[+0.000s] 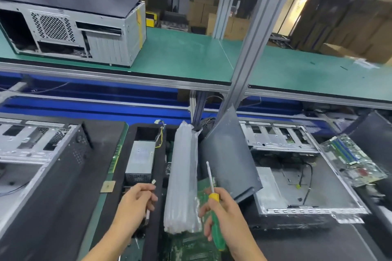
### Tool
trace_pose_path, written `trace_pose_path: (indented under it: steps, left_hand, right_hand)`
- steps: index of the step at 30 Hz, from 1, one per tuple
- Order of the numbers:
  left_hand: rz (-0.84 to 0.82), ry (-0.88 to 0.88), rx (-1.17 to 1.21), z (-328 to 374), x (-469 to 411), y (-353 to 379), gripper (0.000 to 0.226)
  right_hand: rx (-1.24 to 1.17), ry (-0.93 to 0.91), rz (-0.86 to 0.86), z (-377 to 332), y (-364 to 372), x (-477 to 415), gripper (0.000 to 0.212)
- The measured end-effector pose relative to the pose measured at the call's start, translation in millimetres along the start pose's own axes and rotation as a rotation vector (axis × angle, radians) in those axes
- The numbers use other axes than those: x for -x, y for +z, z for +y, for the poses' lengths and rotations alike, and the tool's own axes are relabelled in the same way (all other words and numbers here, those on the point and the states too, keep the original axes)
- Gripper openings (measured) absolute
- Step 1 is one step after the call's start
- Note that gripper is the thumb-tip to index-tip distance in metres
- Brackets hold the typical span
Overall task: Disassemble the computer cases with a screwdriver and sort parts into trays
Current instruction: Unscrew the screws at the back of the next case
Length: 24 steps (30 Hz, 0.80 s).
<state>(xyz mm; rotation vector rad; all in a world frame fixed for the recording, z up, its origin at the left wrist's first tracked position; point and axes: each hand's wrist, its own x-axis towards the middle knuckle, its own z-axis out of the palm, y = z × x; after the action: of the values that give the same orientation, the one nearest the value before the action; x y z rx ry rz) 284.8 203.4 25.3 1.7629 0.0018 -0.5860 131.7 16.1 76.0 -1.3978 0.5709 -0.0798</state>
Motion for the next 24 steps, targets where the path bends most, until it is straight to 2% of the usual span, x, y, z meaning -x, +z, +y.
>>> trace_pose_path:
  steps: [6,16,24]
  left_hand:
    - [0.052,0.063,0.082,21,17,9,0.026]
    - [0.114,0.153,0.196,51,33,32,0.024]
    - [0.182,0.22,0.25,57,54,48,0.027]
  right_hand:
    - [-0.052,-0.029,-0.033,-23,-8,1,0.011]
    - [-0.118,-0.071,-0.046,-48,-57,10,0.016]
    - [-0.099,-0.1,0.053,-44,-100,13,0.015]
